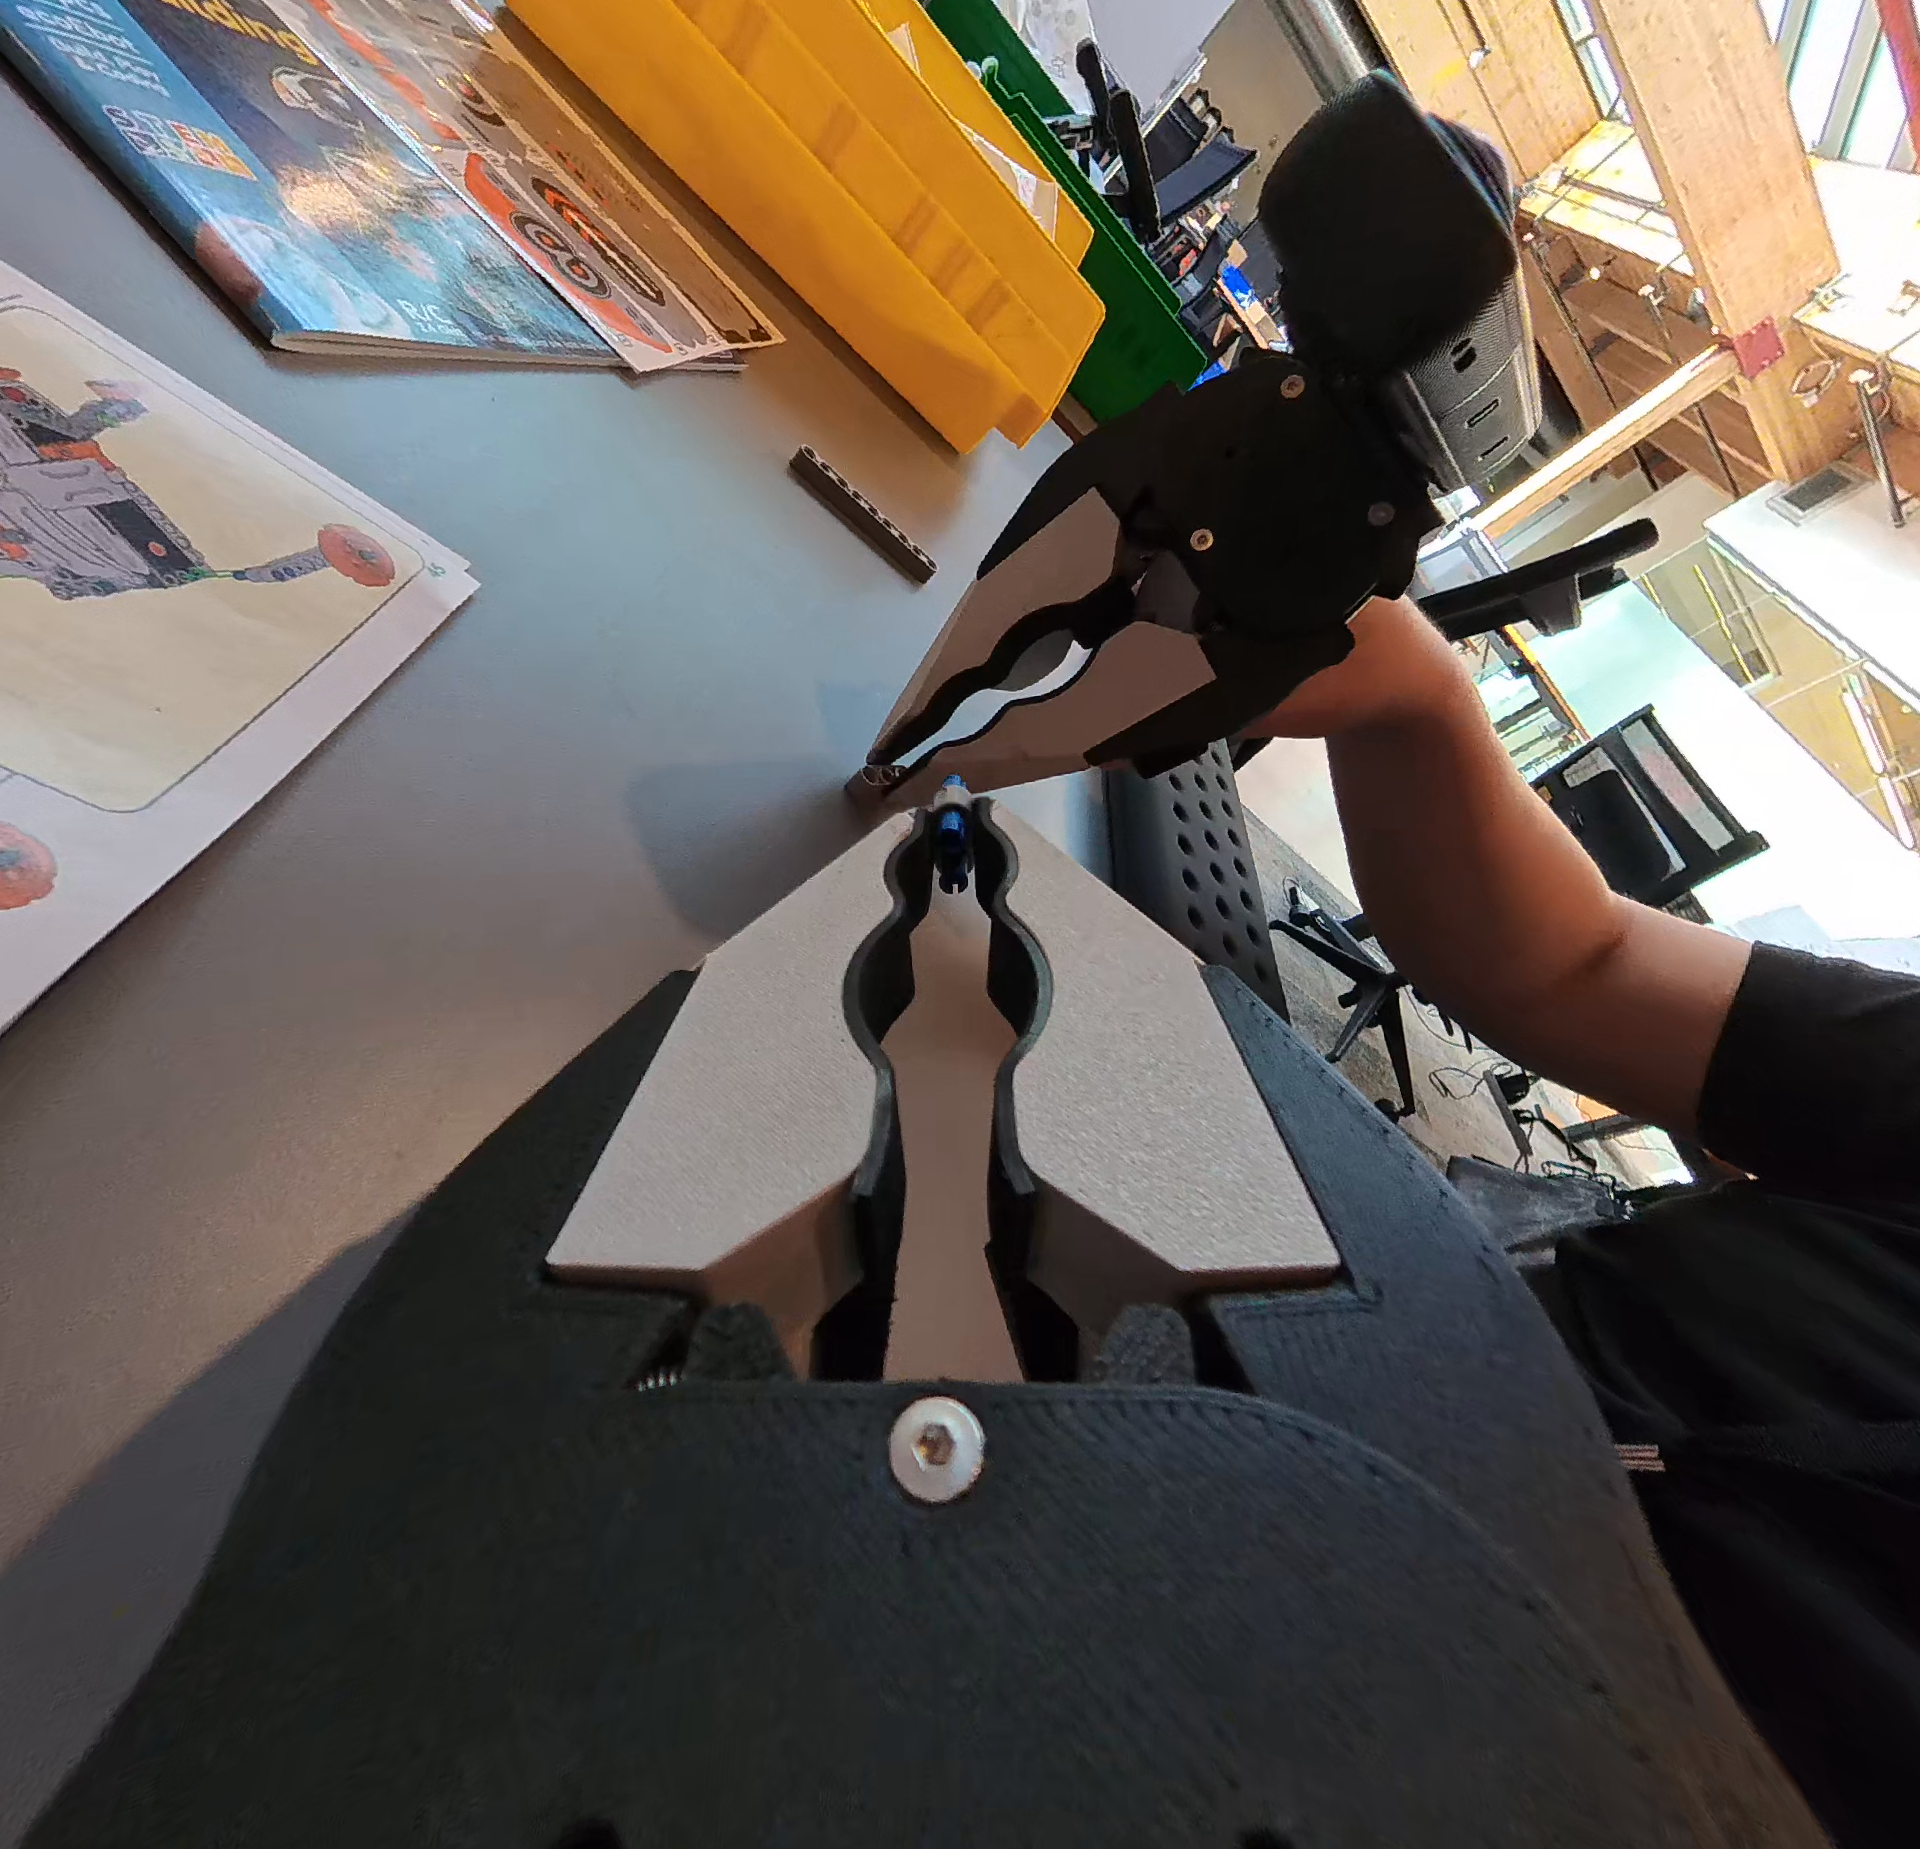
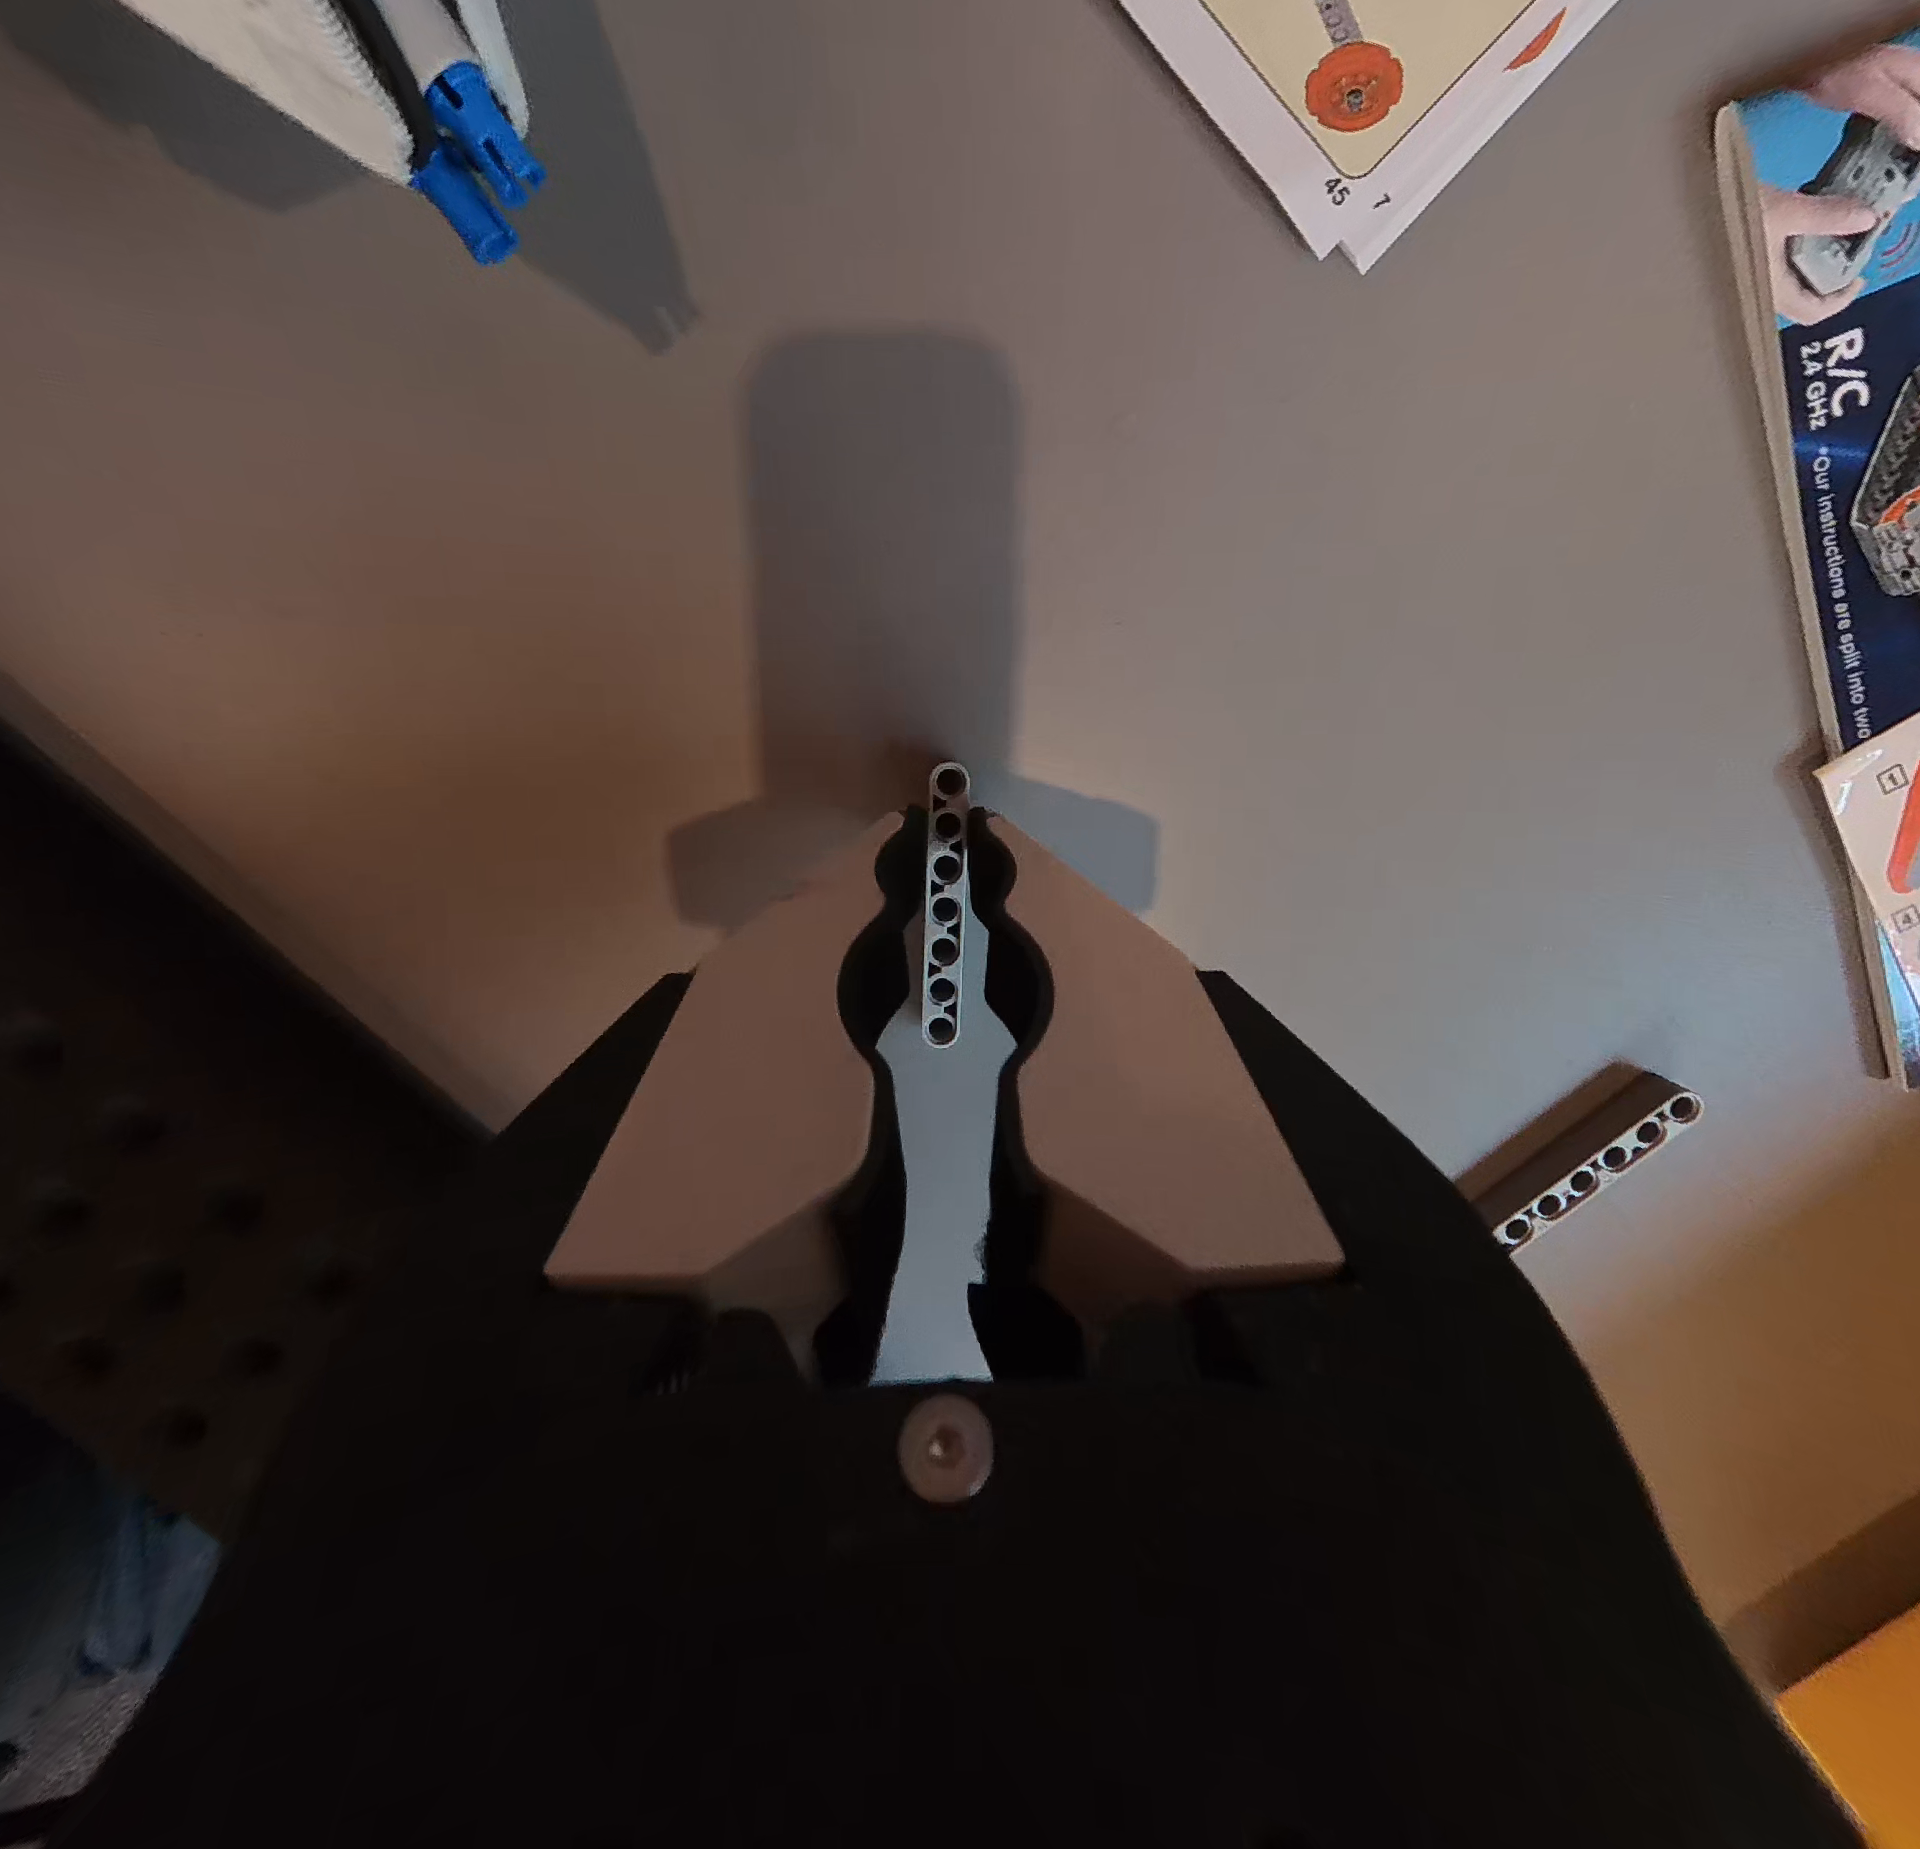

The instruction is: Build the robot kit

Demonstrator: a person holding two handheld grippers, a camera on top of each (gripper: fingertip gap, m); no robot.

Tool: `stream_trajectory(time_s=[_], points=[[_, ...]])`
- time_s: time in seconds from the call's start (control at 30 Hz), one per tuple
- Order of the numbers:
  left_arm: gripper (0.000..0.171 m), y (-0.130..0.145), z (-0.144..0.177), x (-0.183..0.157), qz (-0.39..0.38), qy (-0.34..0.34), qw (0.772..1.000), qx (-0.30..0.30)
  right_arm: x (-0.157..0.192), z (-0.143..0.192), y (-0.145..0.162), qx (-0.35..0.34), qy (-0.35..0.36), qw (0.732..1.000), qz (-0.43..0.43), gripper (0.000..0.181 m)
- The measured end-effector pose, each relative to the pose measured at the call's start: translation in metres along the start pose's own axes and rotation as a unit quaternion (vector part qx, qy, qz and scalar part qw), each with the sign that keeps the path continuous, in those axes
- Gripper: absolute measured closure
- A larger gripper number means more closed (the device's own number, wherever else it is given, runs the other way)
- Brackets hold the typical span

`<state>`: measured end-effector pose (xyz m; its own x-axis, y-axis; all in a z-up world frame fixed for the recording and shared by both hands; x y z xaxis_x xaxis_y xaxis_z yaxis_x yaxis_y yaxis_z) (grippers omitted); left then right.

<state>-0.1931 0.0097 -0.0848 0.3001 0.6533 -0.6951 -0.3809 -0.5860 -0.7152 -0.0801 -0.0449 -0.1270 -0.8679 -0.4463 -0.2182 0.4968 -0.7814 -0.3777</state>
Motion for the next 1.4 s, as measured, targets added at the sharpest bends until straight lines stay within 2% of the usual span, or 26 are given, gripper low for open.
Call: stream_trajectory(time_s=[0.4,0.47,0.53,0.6,0.7,0.87,0.93,0.97,1.07,1.2,1.4], points=[[0.166,0.002,-0.002,-0.001,0.005,0.006,1.0,0.005,0.0,0.0,-0.002,-0.002,-0.013,1.0,-0.01,0.175],[0.166,0.002,-0.003,-0.002,0.006,0.011,1.0,0.002,0.0,0.004,-0.005,-0.026,-0.018,0.999,-0.019,0.176],[0.166,-0.001,-0.003,-0.005,0.01,0.027,1.0,-0.008,0.002,0.017,-0.016,-0.092,-0.048,0.993,-0.061,0.176],[0.166,-0.006,-0.003,-0.012,0.016,0.058,0.998,-0.034,-0.001,0.038,-0.03,-0.2,-0.096,0.965,-0.14,0.176],[0.166,-0.017,-0.003,-0.028,0.024,0.128,0.988,-0.081,0.002,0.066,-0.034,-0.317,-0.244,0.88,-0.255,0.176],[0.166,-0.02,-0.013,-0.047,0.038,0.211,0.972,-0.098,0.009,0.073,-0.025,-0.396,-0.454,0.699,-0.386,0.177],[0.166,-0.021,-0.017,-0.054,0.061,0.253,0.96,-0.109,0.01,0.076,-0.023,-0.409,-0.506,0.641,-0.408,0.177],[0.166,-0.021,-0.018,-0.054,0.068,0.261,0.957,-0.112,0.01,0.08,-0.024,-0.416,-0.52,0.623,-0.41,0.177],[0.166,-0.018,-0.023,-0.054,0.074,0.262,0.957,-0.104,0.016,0.078,-0.028,-0.412,-0.519,0.633,-0.4,0.177],[0.166,-0.015,-0.028,-0.051,0.076,0.255,0.959,-0.094,0.016,0.079,-0.029,-0.418,-0.534,0.616,-0.402,0.177],[0.166,-0.014,-0.03,-0.048,0.087,0.255,0.959,-0.091,0.017,0.078,-0.028,-0.417,-0.538,0.613,-0.401,0.177]])
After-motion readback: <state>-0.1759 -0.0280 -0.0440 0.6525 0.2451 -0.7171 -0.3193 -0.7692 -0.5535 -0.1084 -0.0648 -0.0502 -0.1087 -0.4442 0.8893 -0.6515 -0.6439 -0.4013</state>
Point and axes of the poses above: each gripper's, where its closed fingertips meet, z back along the fingers, y out of its underside, x = y × z across the jaws, the point moved 4 cm from there along z, back along the fingers, and after that the axes turned 13 degrees about y, right-handed, at the moved point
